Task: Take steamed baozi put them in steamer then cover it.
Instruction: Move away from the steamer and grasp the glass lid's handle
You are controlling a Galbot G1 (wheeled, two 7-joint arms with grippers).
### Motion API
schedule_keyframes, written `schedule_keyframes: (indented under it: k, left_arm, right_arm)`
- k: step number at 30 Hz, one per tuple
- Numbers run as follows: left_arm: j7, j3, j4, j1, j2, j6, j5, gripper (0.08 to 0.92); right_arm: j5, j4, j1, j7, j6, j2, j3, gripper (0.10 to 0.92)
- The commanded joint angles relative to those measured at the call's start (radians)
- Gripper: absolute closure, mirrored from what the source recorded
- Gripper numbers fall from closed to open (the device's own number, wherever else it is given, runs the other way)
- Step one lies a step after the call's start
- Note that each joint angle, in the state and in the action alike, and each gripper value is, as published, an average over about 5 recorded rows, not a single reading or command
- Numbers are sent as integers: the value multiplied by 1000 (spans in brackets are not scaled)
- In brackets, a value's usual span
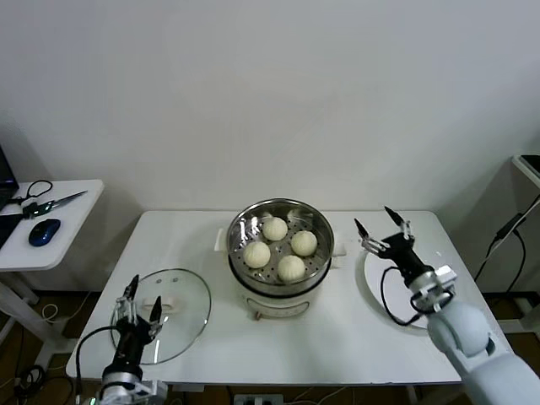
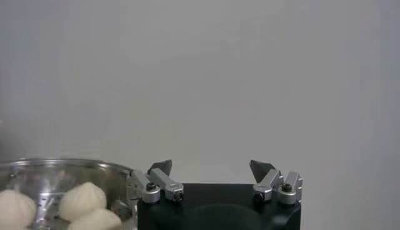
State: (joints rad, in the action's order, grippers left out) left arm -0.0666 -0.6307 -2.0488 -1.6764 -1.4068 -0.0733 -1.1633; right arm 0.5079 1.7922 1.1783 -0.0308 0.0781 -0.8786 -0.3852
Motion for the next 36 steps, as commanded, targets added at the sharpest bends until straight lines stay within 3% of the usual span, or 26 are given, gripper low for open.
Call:
schedule_keyframes:
  k: [1,8,14,25,36]
  left_arm:
    - [-1,71,134,9,-16,-109,-545,177]
    - [-100,66,294,102,-49,-116,-524,177]
    - [-130,56,415,186,-41,-113,-489,177]
    - [-217,53,515,289,-40,-113,-448,177]
    - [-218,46,578,361,-28,-120,-435,177]
  right_arm:
    - [-61,102,198,43,-72,-92,-207,203]
    - [-92,88,187,41,-77,-95,-207,203]
    - [-111,74,179,40,-69,-99,-204,203]
    - [-142,59,186,21,-65,-105,-206,203]
    - [-163,50,183,4,-64,-117,-204,203]
